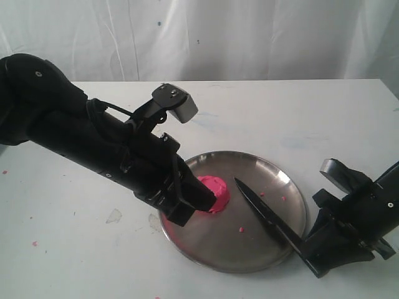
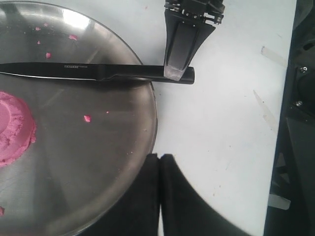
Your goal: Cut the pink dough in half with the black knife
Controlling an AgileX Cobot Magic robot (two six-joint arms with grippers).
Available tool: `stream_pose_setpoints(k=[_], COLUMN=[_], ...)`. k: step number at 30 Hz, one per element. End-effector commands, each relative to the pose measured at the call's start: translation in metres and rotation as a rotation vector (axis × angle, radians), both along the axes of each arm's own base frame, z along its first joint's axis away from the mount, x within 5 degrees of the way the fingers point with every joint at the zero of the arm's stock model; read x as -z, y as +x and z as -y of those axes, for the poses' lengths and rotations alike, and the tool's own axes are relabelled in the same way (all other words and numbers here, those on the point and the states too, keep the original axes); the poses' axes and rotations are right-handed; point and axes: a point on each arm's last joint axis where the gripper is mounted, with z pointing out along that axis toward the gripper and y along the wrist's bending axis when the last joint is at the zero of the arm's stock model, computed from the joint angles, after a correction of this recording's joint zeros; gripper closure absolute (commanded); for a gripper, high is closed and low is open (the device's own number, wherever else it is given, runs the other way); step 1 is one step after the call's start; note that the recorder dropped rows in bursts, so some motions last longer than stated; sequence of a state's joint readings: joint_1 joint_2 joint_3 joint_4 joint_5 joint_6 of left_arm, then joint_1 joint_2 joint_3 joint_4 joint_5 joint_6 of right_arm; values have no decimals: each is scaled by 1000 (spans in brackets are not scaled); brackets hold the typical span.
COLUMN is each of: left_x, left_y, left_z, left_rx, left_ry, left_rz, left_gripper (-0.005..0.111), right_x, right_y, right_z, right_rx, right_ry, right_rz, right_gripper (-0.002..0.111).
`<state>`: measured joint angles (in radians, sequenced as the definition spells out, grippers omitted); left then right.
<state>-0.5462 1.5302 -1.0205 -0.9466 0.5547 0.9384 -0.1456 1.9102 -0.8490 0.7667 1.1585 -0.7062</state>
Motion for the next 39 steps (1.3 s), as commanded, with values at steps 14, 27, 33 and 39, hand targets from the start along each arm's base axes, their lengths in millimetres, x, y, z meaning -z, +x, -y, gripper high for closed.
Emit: stream_pose_setpoints(k=[14, 27, 33, 39], left_x=[-3, -2, -2, -2], left_y=[-2, -2, -2, -2], left_z=[1, 1, 0, 0], left_rx=[13, 17, 22, 22], left_ry=[-9, -2, 6, 6], left_rz=[-2, 2, 7, 7], left_gripper=[107, 107, 107, 107], right_x=[-1, 9, 10, 11], right_y=[2, 1, 1, 1], right_z=[-3, -9, -9, -9], right_rx=[-5, -31, -34, -38], right_ry=[48, 50, 48, 50], right_rz=[39, 7, 7, 7], right_gripper=[67, 67, 70, 79])
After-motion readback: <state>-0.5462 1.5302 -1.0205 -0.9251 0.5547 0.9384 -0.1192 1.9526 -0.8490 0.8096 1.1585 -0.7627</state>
